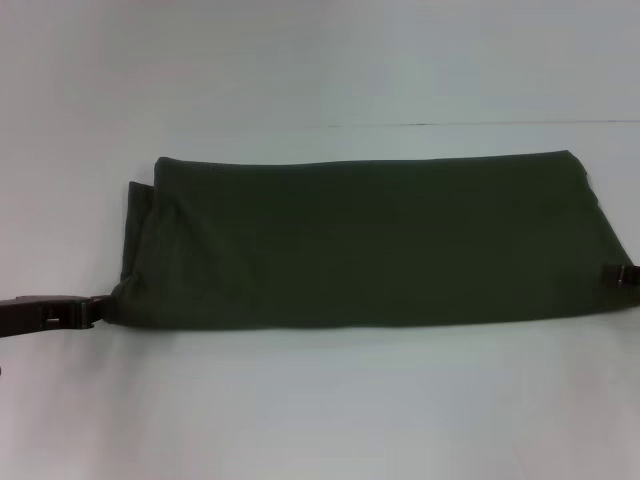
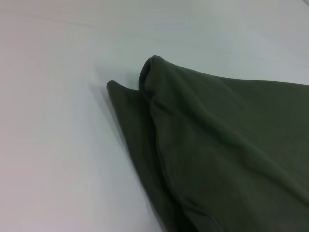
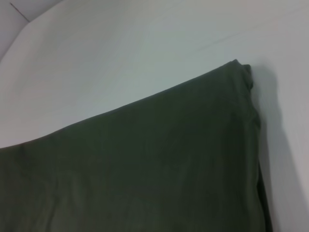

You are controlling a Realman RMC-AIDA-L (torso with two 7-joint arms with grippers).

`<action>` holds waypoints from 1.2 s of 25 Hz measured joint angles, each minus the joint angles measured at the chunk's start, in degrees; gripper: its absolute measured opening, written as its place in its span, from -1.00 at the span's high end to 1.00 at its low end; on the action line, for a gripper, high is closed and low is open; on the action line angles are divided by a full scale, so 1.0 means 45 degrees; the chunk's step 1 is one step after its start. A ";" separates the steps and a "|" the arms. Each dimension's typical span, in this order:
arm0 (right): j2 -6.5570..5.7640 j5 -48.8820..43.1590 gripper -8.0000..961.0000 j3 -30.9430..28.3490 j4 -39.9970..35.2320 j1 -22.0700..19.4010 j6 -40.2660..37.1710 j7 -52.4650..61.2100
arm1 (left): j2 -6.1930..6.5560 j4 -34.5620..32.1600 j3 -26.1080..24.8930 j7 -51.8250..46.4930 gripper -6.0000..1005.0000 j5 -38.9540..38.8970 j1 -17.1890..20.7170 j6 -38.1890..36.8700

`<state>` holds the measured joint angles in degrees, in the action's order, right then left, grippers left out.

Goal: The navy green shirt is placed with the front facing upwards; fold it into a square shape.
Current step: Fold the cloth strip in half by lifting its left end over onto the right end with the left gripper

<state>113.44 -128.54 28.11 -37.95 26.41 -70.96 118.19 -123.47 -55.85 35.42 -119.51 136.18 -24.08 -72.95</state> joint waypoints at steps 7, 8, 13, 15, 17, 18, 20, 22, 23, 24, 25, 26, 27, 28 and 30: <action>-0.0127 -0.0026 -0.37 0.0051 0.0188 0.0041 -0.0194 -0.0028 | 0.0008 -0.0030 -0.0001 -0.0025 0.98 0.0006 -0.0028 0.0001; -0.0133 -0.0028 -0.29 0.0055 0.0201 0.0041 -0.0194 -0.0032 | 0.0010 -0.0032 0.0000 -0.0025 0.98 0.0015 -0.0039 0.0006; -0.0114 -0.0029 0.13 0.0062 0.0207 0.0038 -0.0194 -0.0036 | 0.0028 -0.0032 -0.0006 -0.0025 0.98 0.0021 -0.0058 0.0060; -0.0086 -0.0029 0.30 0.0062 0.0211 0.0024 -0.0192 -0.0077 | 0.0034 -0.0032 -0.0014 -0.0025 0.98 0.0040 -0.0073 0.0082; -0.0047 -0.0013 0.48 0.0052 0.0255 0.0005 -0.0191 -0.0210 | 0.0050 -0.0032 -0.0020 -0.0026 0.98 0.0058 -0.0090 0.0095; -0.0038 0.0010 0.56 0.0030 0.0305 -0.0002 -0.0190 -0.0294 | 0.0074 -0.0032 -0.0052 -0.0025 0.98 0.0062 -0.0106 0.0099; -0.0031 0.0051 0.72 -0.0057 0.0502 -0.0002 -0.0188 -0.0506 | 0.0115 -0.0032 -0.0123 -0.0026 0.98 0.0075 -0.0122 0.0103; -0.0040 0.0085 0.88 -0.0148 0.0658 0.0014 -0.0188 -0.0692 | 0.0168 -0.0032 -0.0181 -0.0025 0.98 0.0086 -0.0136 0.0104; -0.0040 0.0094 0.96 -0.0207 0.0719 0.0021 -0.0188 -0.0786 | 0.0187 -0.0032 -0.0216 -0.0026 0.98 0.0090 -0.0137 0.0104; -0.0035 0.0101 0.96 -0.0272 0.0772 0.0025 -0.0190 -0.0883 | 0.0208 -0.0036 -0.0275 -0.0024 0.98 0.0092 -0.0140 0.0107; -0.0022 0.0127 0.95 -0.0336 0.0816 0.0025 -0.0191 -0.0957 | 0.0224 -0.0040 -0.0349 -0.0019 0.98 0.0095 -0.0143 0.0113; -0.0012 0.0158 0.94 -0.0378 0.0860 0.0026 -0.0196 -0.1015 | 0.0240 -0.0044 -0.0429 -0.0008 0.98 0.0098 -0.0151 0.0116; -0.0006 0.0211 0.94 -0.0406 0.0911 0.0023 -0.0200 -0.1083 | 0.0266 -0.0051 -0.0523 0.0006 0.98 0.0098 -0.0160 0.0120; -0.0006 0.0298 0.93 -0.0419 0.0984 0.0016 -0.0211 -0.1164 | 0.0302 -0.0052 -0.0616 0.0026 0.98 0.0098 -0.0166 0.0121; -0.0006 0.0476 0.92 -0.0440 0.1130 -0.0019 -0.0258 -0.1343 | 0.0360 -0.0058 -0.0758 0.0058 0.98 0.0098 -0.0169 0.0118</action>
<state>113.42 -126.40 26.13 -32.86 26.32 -72.12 112.15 -121.85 -56.11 32.00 -119.25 136.62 -24.84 -72.41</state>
